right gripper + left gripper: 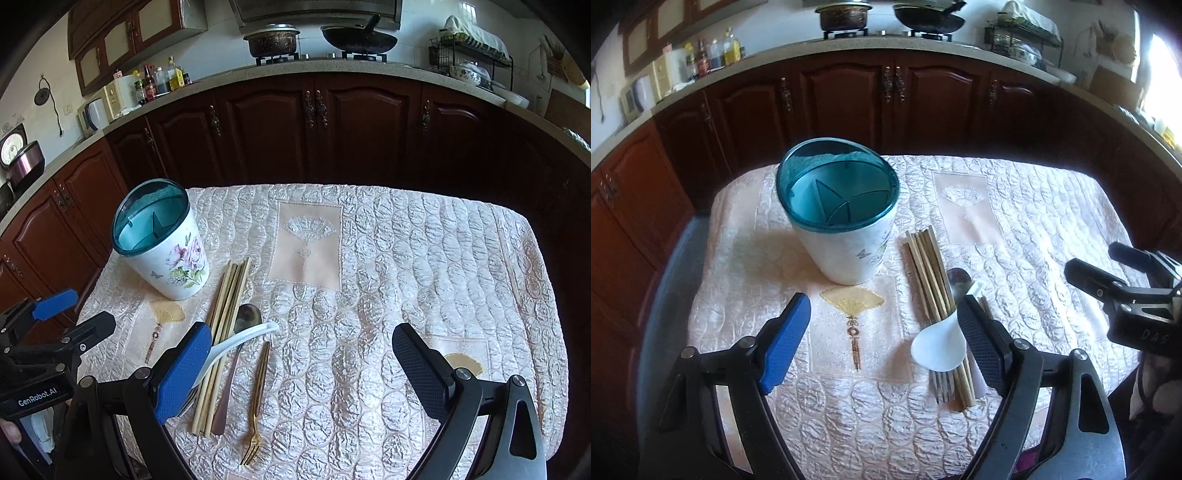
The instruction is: Organize utensils
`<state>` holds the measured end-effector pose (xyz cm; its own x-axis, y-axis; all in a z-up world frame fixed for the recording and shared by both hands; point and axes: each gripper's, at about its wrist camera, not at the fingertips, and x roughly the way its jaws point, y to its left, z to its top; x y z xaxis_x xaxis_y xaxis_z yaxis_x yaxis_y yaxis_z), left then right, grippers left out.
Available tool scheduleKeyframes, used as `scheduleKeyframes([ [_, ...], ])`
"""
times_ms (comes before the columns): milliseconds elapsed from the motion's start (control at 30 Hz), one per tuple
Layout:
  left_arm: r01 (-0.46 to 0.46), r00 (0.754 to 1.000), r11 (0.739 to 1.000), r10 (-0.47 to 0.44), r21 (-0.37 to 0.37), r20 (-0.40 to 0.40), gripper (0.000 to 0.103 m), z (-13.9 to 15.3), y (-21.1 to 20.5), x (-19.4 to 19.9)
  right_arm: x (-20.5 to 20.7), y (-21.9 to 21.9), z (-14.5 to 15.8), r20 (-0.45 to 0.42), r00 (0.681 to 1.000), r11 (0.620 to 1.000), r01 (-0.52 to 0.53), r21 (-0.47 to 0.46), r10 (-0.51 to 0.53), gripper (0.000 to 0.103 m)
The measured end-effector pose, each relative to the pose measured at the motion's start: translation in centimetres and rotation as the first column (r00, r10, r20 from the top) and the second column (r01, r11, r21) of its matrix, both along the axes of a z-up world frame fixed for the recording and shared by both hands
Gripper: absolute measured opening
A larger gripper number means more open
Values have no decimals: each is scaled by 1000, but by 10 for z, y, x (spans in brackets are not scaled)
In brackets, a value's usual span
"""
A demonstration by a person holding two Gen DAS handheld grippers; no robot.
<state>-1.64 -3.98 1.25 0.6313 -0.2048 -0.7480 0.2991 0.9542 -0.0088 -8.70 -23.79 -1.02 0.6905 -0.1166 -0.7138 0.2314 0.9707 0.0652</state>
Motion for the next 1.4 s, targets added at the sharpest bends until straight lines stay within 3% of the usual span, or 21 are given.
scheduleKeyframes([
  [767, 53, 998, 998, -55, -33, -44, 82, -7, -9, 4, 0, -3, -4, -19, 1000, 1000, -4, 3, 5, 98],
  [933, 121, 991, 992, -123, -29, -50, 82, -11, -18, 5, -1, -11, -13, -36, 999, 1000, 9, 25, -8, 98],
  [1033, 189, 981, 982, -189, -16, -44, 82, -16, -28, 6, -1, -17, -22, -59, 998, 999, 13, 40, -11, 89],
  [1133, 251, 967, 968, -250, 10, -51, 82, -23, -41, 11, -1, -24, -31, -82, 996, 998, 24, 64, -18, 87],
  [1167, 273, 961, 962, -271, 17, -58, 80, -26, -46, 14, -1, -26, -34, -89, 996, 997, 26, 69, -20, 85],
  [1267, 335, 938, 942, -330, 32, -104, 58, -37, -62, 25, -1, -32, -40, -104, 994, 996, 28, 83, -20, 81],
  [1400, 400, 909, 913, -383, 82, -167, 54, -58, -86, 39, -1, -39, -48, -119, 993, 992, 27, 119, -12, 79],
])
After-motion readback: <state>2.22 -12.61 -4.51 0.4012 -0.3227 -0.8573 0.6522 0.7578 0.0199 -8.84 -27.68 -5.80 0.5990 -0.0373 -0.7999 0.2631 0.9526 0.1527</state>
